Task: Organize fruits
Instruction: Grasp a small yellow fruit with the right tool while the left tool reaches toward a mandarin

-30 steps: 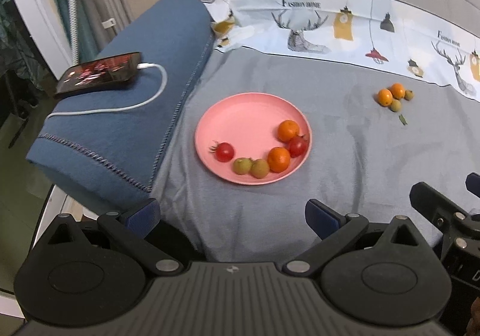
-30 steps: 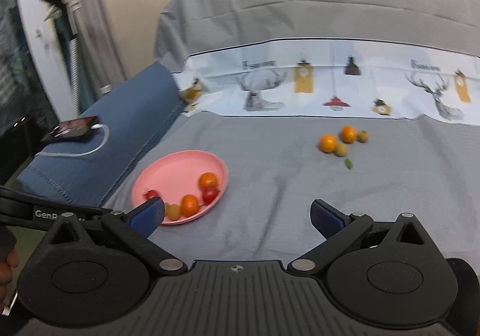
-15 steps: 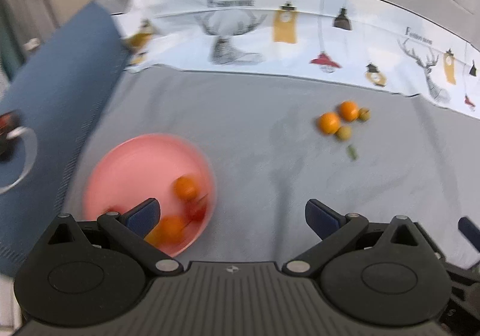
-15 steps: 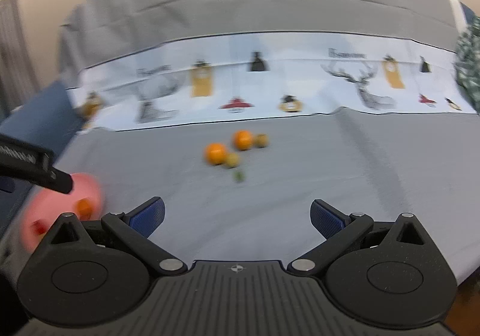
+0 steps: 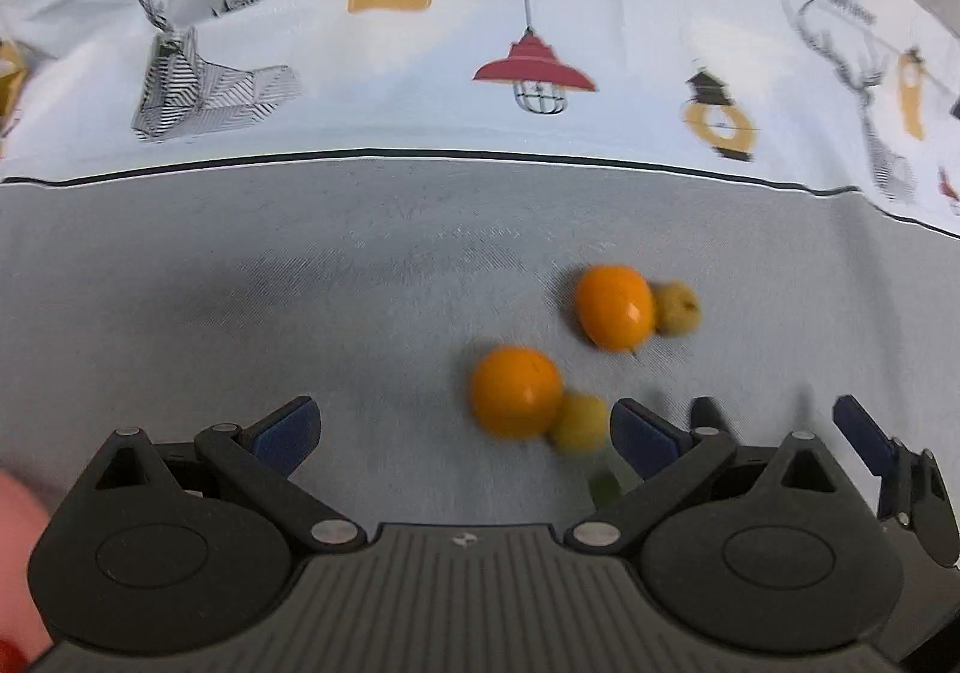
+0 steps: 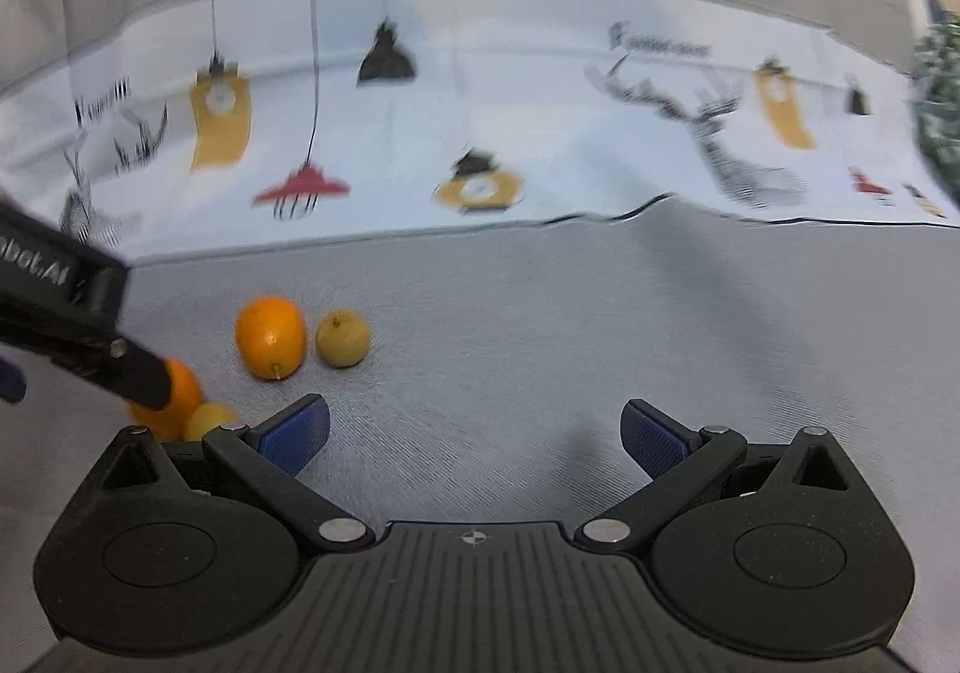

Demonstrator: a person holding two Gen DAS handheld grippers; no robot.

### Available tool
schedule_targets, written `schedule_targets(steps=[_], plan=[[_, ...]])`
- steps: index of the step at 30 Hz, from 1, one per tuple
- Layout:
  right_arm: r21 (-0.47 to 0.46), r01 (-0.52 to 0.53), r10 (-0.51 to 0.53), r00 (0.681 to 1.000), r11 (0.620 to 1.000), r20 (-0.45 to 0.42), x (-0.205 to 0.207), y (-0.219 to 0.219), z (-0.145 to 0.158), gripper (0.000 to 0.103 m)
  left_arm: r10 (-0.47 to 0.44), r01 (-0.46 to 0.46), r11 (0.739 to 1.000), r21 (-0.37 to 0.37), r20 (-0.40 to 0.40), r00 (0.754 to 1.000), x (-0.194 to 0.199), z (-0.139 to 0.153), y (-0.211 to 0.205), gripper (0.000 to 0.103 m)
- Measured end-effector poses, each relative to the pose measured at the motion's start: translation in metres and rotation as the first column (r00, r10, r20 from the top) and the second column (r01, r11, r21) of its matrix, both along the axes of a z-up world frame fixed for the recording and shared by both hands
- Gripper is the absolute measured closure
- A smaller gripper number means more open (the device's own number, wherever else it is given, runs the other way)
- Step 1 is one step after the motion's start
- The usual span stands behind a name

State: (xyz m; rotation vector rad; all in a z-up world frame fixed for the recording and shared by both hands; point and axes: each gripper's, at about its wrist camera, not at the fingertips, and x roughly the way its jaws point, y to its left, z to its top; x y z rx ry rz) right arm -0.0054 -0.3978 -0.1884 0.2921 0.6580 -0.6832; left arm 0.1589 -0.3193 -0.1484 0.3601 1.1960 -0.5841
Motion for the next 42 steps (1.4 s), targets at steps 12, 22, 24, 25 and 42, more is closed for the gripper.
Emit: schedule_targets(steps=[12, 22, 24, 25, 42], plan=[[-0.053, -0.051, 0.054, 0.998, 0.997, 0.043, 0.045, -0.009, -0.025, 0.001, 0.089, -0.088, 0.996, 0.032, -0.033, 0.995, 0.032, -0.038, 0.014, 0.000], [-0.092, -0.077, 0.085, 0.992, 0.993, 0.090, 0.040, 0.001, -0.016, 0.077, 0.065, -0.065, 0.998, -0.003, 0.042, 0.997, 0.010, -0.011, 0.021, 0.065], [-0.092, -0.037, 0.046, 0.994, 0.995, 0.096, 0.034, -0.004, -0.014, 0.077, 0.073, -0.072, 0.997, -0.012, 0.022, 0.997, 0.007, -0.006, 0.027, 0.072], [-0.091, -0.012, 0.022, 0.994, 0.996, 0.108, 0.028, -0.006, -0.011, 0.077, 0.071, -0.071, 0.997, -0.022, 0.016, 0.997, 0.004, -0.002, 0.030, 0.079], [-0.024, 0.057, -0.056, 0.996, 0.998, 0.072, -0.044, 0.025, -0.003, 0.077, 0.001, -0.001, 0.997, -0.080, 0.001, 1.000, -0.011, -0.008, 0.069, 0.037]])
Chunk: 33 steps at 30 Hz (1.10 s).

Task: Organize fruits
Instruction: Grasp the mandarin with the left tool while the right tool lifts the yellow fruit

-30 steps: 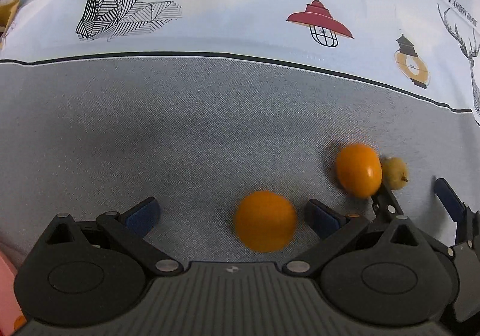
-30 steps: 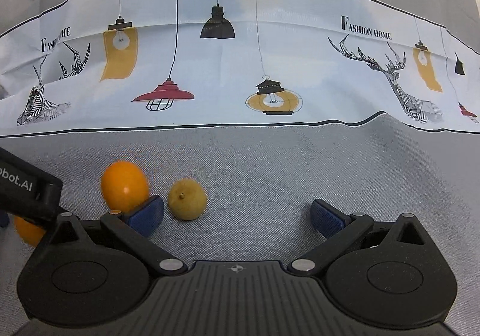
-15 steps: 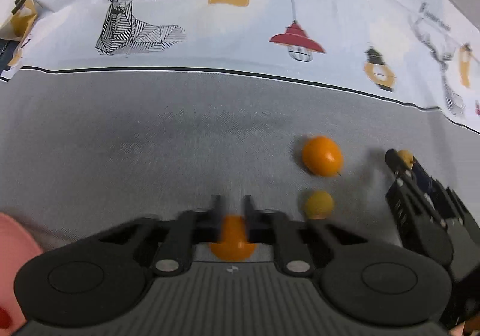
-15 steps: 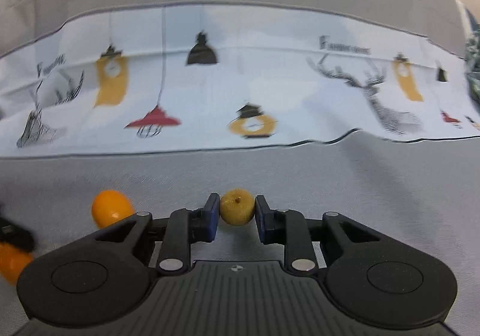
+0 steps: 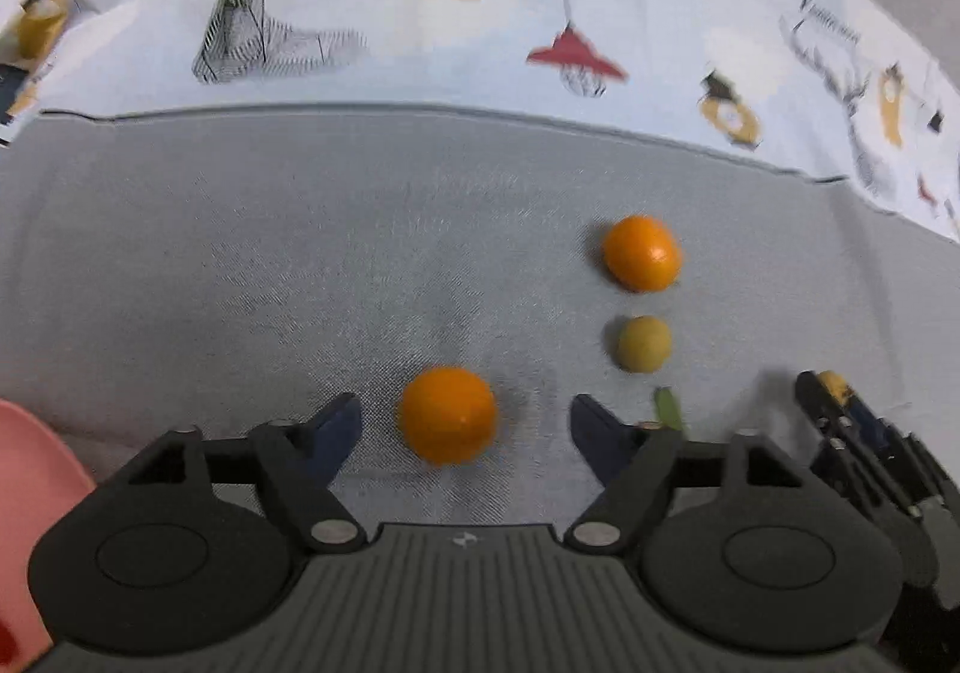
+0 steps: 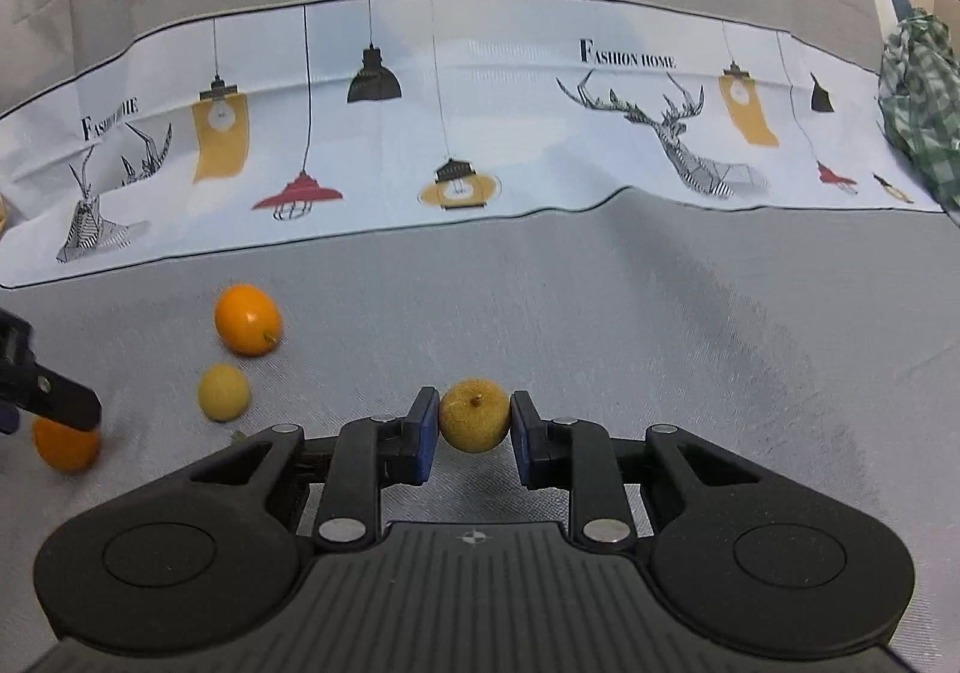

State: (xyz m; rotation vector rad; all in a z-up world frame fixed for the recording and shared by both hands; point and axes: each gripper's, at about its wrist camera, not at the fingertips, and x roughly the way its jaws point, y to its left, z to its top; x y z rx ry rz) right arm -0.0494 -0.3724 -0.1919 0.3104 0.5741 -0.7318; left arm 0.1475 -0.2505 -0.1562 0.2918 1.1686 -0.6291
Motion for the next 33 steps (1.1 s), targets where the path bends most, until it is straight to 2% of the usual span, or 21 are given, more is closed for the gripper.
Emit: schedule_targets(steps=[1, 2, 7, 12, 16, 20, 25, 33], plan=[[0.009, -0.001, 0.001, 1.000, 1.000, -0.001, 0.001, -0.002, -0.004, 0.077, -0.001, 0.001, 1.000, -0.001, -0.007, 1.000, 0.003, -0.005, -0.001, 0.047], [0.022, -0.001, 0.001, 1.000, 1.000, -0.004, 0.002, -0.005, -0.007, 0.077, 0.000, 0.000, 1.000, 0.005, -0.009, 1.000, 0.006, -0.009, -0.001, 0.062], [0.043, -0.016, 0.016, 1.000, 0.999, 0.003, 0.007, -0.011, -0.013, 0.077, -0.019, 0.018, 1.000, 0.021, 0.036, 0.999, 0.000, -0.003, 0.003, 0.063], [0.026, -0.024, 0.023, 0.999, 0.999, 0.034, -0.001, -0.003, 0.001, 0.077, -0.013, 0.012, 1.000, 0.010, 0.073, 0.997, -0.022, 0.027, 0.026, 0.063], [0.002, -0.064, 0.064, 0.994, 0.998, 0.090, -0.025, 0.029, 0.034, 0.077, -0.016, 0.014, 1.000, 0.014, 0.160, 0.987, -0.060, 0.067, 0.064, 0.062], [0.062, -0.146, 0.139, 0.985, 0.987, 0.103, -0.066, 0.087, 0.063, 0.077, 0.022, -0.023, 1.000, 0.004, 0.174, 0.985, -0.101, 0.100, 0.117, 0.062], [0.112, -0.313, 0.299, 0.946, 0.943, 0.124, -0.102, 0.156, 0.102, 0.077, 0.096, -0.094, 0.995, -0.016, 0.195, 0.976, -0.144, 0.131, 0.185, 0.062], [0.065, -0.502, 0.486, 0.857, 0.862, 0.174, -0.112, 0.242, 0.159, 0.077, 0.211, -0.190, 0.976, -0.103, 0.269, 0.940, -0.199, 0.172, 0.273, 0.062]])
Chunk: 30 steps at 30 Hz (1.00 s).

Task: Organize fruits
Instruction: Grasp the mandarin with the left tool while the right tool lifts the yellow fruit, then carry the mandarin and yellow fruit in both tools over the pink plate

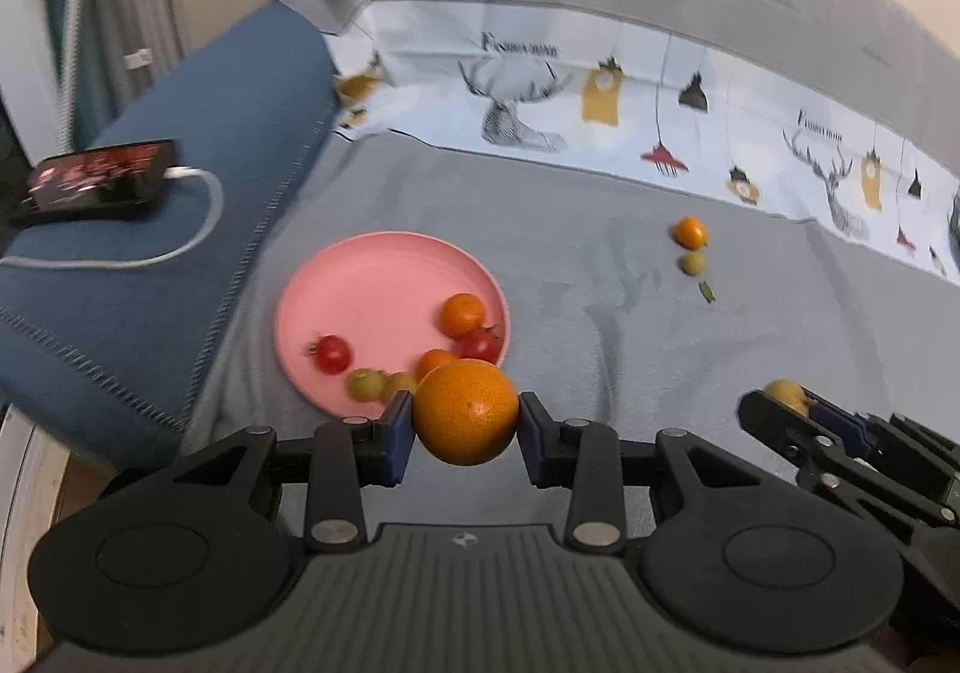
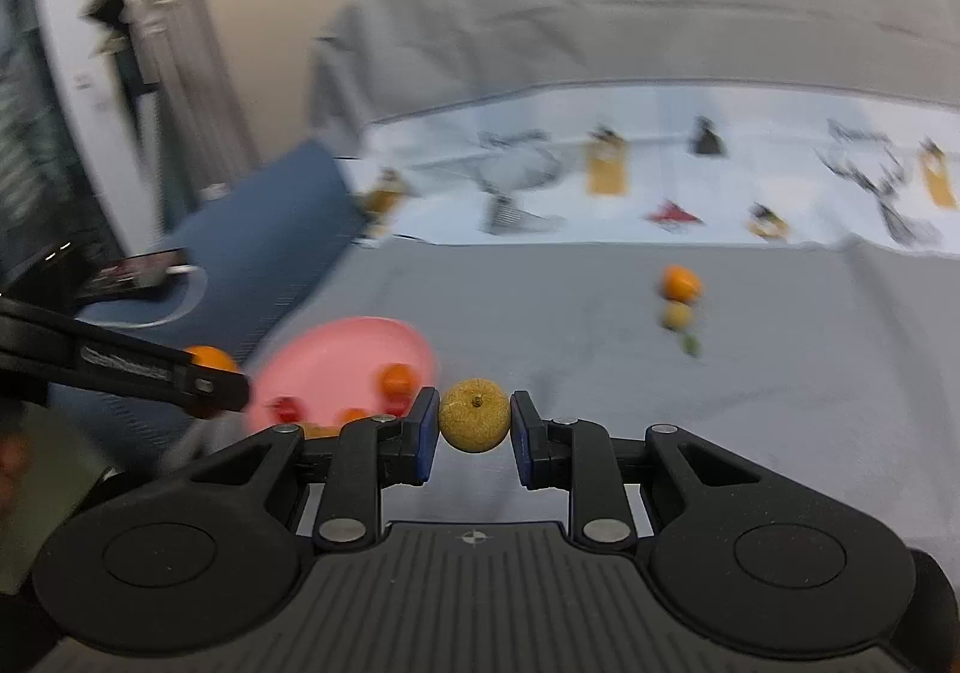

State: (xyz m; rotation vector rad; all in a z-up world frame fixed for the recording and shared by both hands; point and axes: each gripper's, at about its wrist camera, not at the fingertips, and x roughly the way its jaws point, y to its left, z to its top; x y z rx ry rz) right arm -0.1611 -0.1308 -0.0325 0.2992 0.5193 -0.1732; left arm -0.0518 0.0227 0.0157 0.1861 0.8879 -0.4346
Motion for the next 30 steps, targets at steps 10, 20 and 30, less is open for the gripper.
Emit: schedule_targets(steps=[10, 20, 30], plan=[[-0.149, -0.075, 0.083, 0.995, 0.986, 0.050, -0.028, 0.057, 0.032, 0.077, 0.050, -0.044, 0.996, -0.075, 0.087, 0.995, -0.036, 0.023, 0.047, 0.062], [-0.190, -0.068, 0.076, 0.996, 0.979, 0.039, -0.032, 0.065, 0.035, 0.077, 0.052, -0.043, 0.993, -0.107, 0.089, 0.995, -0.040, 0.025, 0.054, 0.062], [-0.203, -0.079, 0.083, 0.997, 0.976, 0.009, -0.024, 0.068, 0.033, 0.077, 0.062, -0.056, 0.993, -0.102, 0.054, 0.997, -0.028, 0.016, 0.058, 0.062]])
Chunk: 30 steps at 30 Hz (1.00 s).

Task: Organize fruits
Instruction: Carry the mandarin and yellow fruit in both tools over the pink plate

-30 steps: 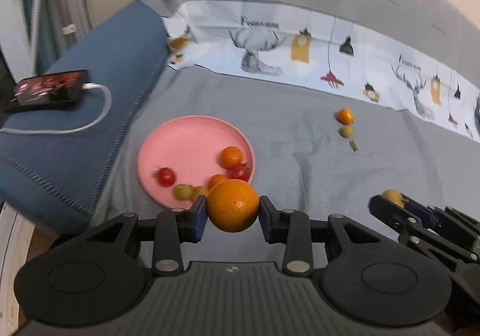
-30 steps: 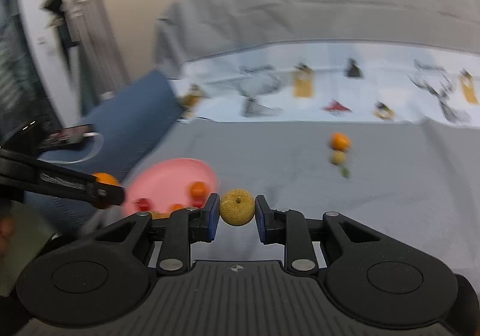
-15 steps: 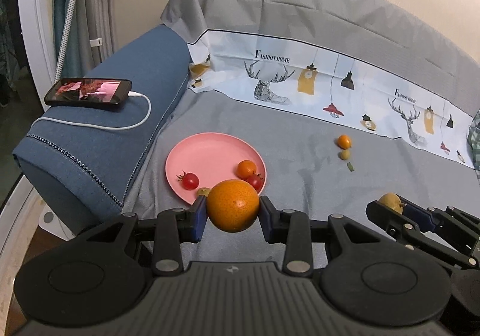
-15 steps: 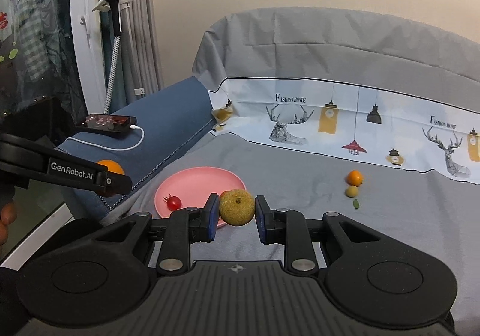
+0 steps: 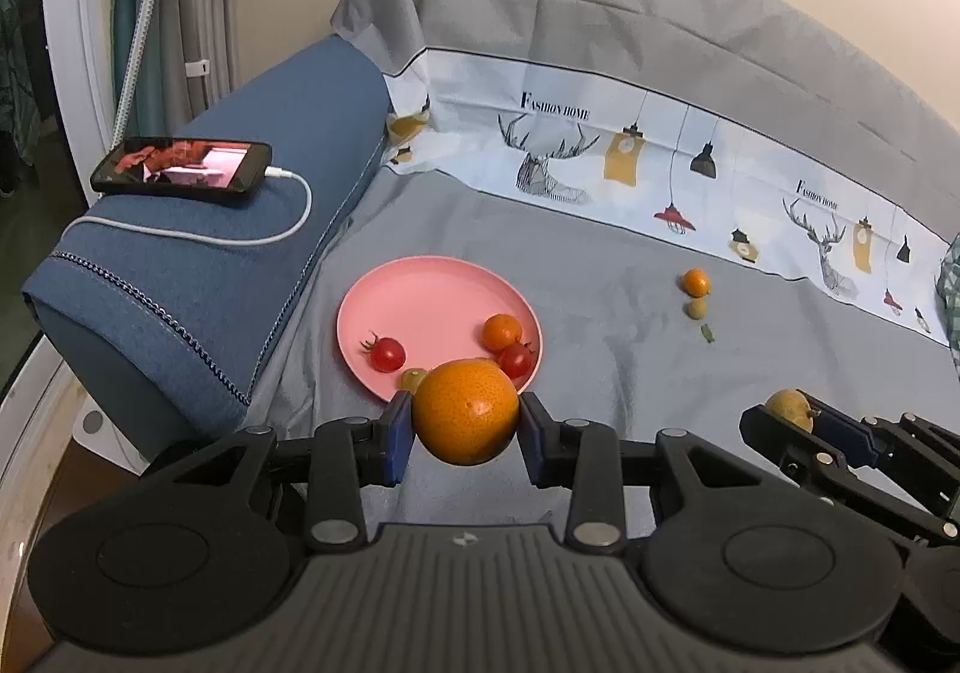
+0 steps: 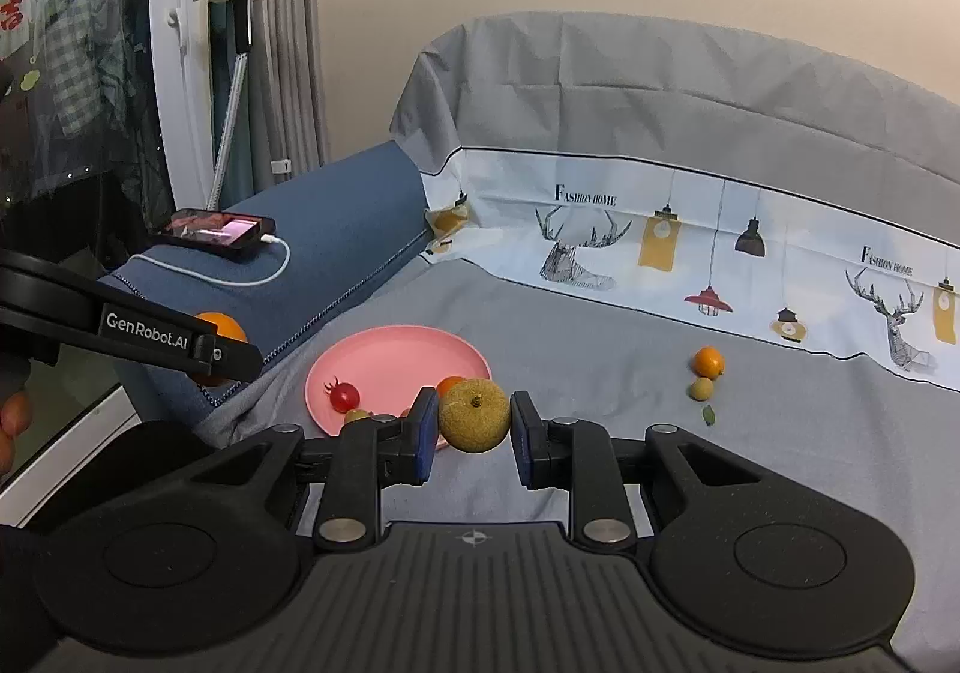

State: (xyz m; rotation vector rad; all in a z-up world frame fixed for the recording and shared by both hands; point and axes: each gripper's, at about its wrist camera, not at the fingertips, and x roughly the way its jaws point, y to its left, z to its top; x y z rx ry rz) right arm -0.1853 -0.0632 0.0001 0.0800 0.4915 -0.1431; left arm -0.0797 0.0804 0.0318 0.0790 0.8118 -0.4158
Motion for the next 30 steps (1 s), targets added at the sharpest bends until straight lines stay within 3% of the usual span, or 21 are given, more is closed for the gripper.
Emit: schedule_targets(steps=[14, 30], plan=[[-0.039, -0.005, 0.004, 1.000, 0.999, -0.026, 0.027, -0.002, -0.003, 0.077, 0.020, -0.020, 1.000, 0.004, -0.053, 0.998, 0.029, -0.014, 0.004, 0.062], [-0.045, -0.055, 0.051, 0.996, 0.997, -0.079, 0.088, 0.007, -0.020, 0.077, 0.063, -0.063, 0.998, 0.008, -0.097, 0.993, 0.088, -0.033, 0.004, 0.062]])
